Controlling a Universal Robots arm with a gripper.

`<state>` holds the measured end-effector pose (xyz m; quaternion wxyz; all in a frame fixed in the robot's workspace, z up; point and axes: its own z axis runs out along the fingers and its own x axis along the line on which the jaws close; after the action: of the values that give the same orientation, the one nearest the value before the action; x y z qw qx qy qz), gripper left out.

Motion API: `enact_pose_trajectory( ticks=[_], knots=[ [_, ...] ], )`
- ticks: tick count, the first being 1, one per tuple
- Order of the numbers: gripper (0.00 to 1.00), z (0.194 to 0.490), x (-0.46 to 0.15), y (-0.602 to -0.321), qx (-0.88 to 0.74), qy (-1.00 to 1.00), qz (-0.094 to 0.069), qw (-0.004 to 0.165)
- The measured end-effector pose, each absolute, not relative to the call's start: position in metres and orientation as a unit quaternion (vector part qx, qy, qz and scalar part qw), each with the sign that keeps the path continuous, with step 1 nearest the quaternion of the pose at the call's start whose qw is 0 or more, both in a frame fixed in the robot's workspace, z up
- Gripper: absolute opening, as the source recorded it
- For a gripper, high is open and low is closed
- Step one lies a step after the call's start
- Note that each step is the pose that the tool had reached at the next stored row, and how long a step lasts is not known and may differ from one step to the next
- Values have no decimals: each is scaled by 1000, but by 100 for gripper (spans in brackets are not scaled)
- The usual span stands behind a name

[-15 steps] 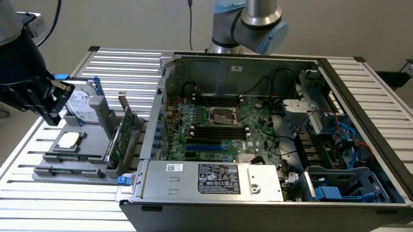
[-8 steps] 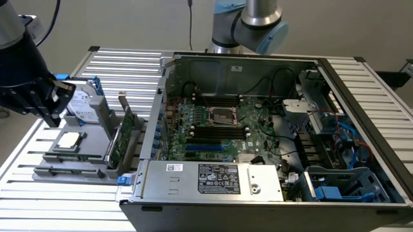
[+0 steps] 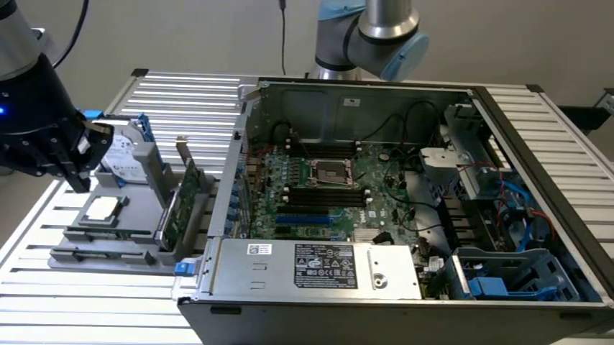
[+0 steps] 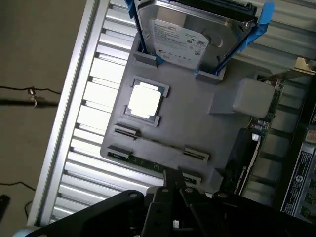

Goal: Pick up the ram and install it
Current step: 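Pick up the ram and move it above insertion slot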

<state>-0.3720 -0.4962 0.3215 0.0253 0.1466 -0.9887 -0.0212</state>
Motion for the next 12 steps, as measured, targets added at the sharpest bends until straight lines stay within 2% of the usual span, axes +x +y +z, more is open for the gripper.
enact_pose_trajectory(
  ticks=[12],
  knots=[
    [11,320,-372,-496,254,-967,-18,26]
  ],
)
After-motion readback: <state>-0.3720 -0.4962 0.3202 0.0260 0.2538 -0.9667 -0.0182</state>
